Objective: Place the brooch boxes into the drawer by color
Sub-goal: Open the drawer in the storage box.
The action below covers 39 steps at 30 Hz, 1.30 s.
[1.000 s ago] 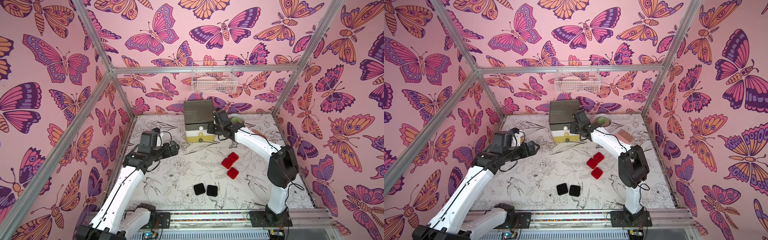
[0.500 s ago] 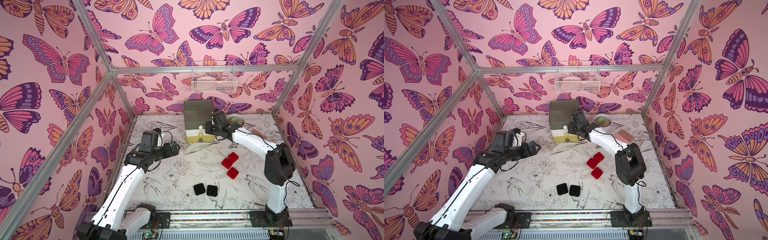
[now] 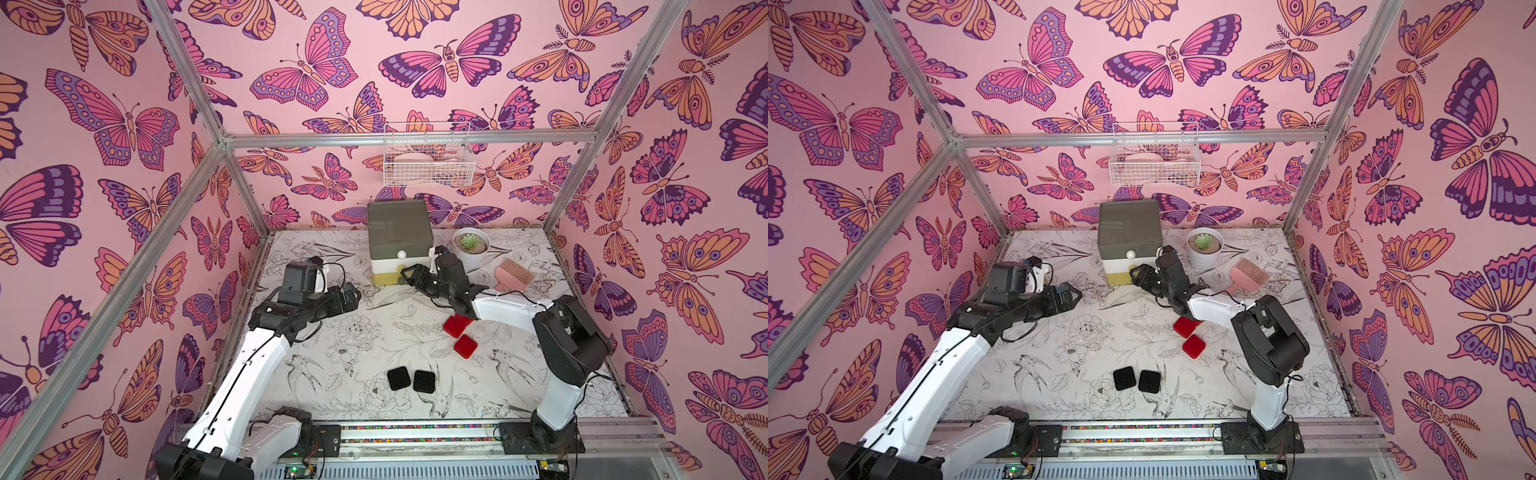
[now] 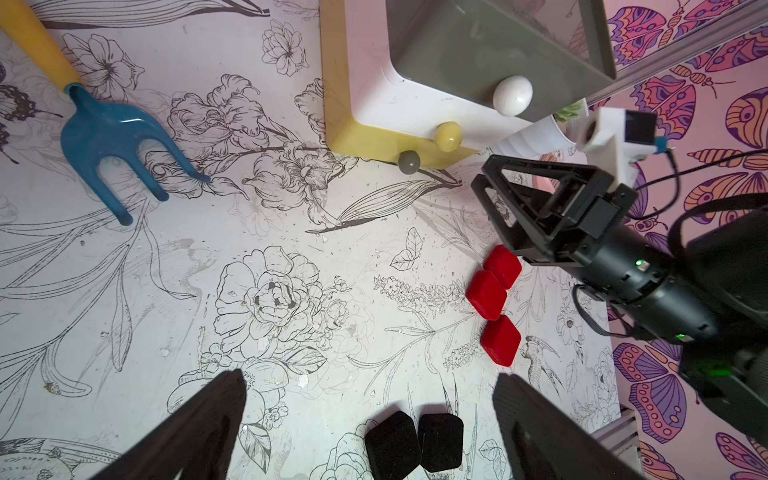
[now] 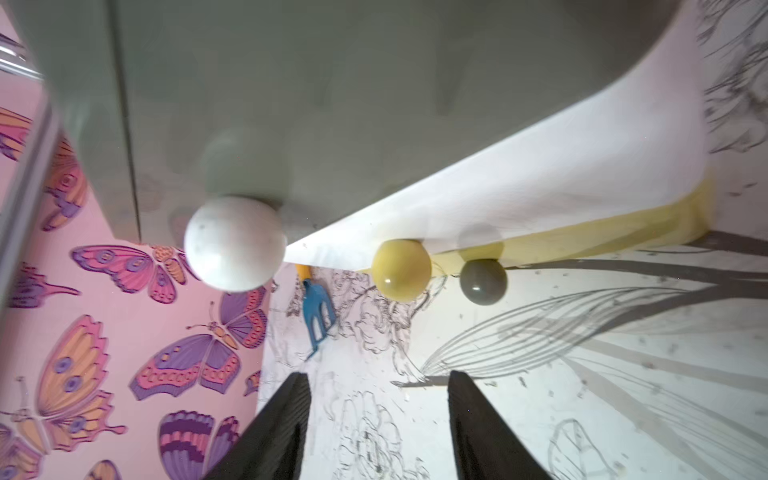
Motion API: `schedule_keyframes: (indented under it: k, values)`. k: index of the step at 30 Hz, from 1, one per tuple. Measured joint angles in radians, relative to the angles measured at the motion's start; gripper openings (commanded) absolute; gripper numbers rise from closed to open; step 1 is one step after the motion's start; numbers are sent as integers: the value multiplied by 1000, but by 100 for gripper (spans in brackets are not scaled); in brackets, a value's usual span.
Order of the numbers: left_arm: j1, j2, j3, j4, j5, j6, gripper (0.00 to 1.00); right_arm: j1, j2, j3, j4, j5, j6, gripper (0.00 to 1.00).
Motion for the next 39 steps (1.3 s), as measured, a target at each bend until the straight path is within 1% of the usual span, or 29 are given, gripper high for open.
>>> schedule_keyframes:
  k: [5,8,12,16,22,39]
  values:
    - [0,-26,-9,0,0,-3,100,-1,74,-48,234,-7,159,51]
    - [0,-28,-15,0,0,-3,100,-2,99,-67,307,20,217,51]
    - [0,-27,-17,0,0,-2,100,-4,101,-72,352,54,255,51]
    - [0,-17,-17,0,0,2,100,-8,109,-69,379,63,272,50]
    - [0,3,-17,0,-1,6,100,-9,159,-51,389,69,294,50]
    - [4,24,-16,0,0,24,100,-9,214,15,388,72,302,48]
